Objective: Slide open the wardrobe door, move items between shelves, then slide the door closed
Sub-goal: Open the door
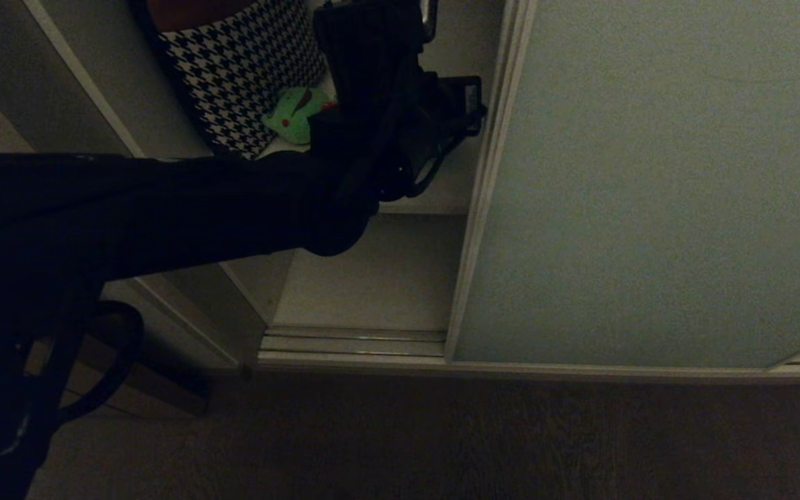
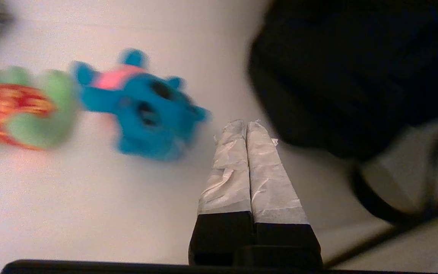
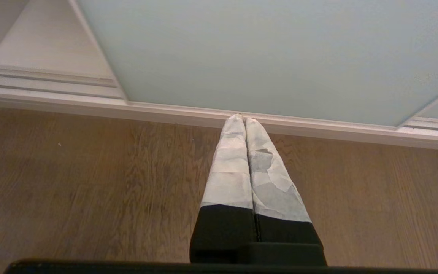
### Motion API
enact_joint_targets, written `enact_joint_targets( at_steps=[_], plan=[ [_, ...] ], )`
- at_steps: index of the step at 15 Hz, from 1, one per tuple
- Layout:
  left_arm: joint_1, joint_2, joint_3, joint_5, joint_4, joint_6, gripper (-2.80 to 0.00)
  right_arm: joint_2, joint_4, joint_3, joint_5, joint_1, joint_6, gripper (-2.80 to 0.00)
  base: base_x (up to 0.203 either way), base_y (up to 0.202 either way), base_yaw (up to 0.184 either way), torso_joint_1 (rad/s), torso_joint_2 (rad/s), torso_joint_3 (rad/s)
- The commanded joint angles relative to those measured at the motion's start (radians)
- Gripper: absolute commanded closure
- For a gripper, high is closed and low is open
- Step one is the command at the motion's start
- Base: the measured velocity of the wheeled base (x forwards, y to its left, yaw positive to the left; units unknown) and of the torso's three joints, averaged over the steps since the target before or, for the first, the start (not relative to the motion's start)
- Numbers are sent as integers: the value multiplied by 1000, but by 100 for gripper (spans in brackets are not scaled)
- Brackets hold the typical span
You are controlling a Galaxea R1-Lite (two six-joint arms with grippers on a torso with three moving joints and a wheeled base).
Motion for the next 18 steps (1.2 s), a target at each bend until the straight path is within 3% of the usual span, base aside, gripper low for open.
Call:
enact_joint_targets(
  at_steps=[1,7,10,14,16,18],
  plan=[
    [-10,6,-1,1,-9,-2,0,0,0,0,0,0,0,0,0,0,0,0,0,0],
    [-111,18,0,5,-24,-11,0,0,-1,0,0,0,0,0,0,0,0,0,0,0],
    [-98,-2,5,58,-27,-11,0,0,0,0,1,0,0,0,0,0,0,0,0,0],
    [60,-174,45,87,30,-2,0,0,0,0,1,0,0,0,0,0,0,0,0,0],
    [149,-319,92,66,153,4,0,-1,0,0,0,0,-1,0,0,0,0,0,0,0],
    [254,-493,212,18,281,4,0,0,0,0,1,0,0,0,0,0,0,0,0,0]
  ],
)
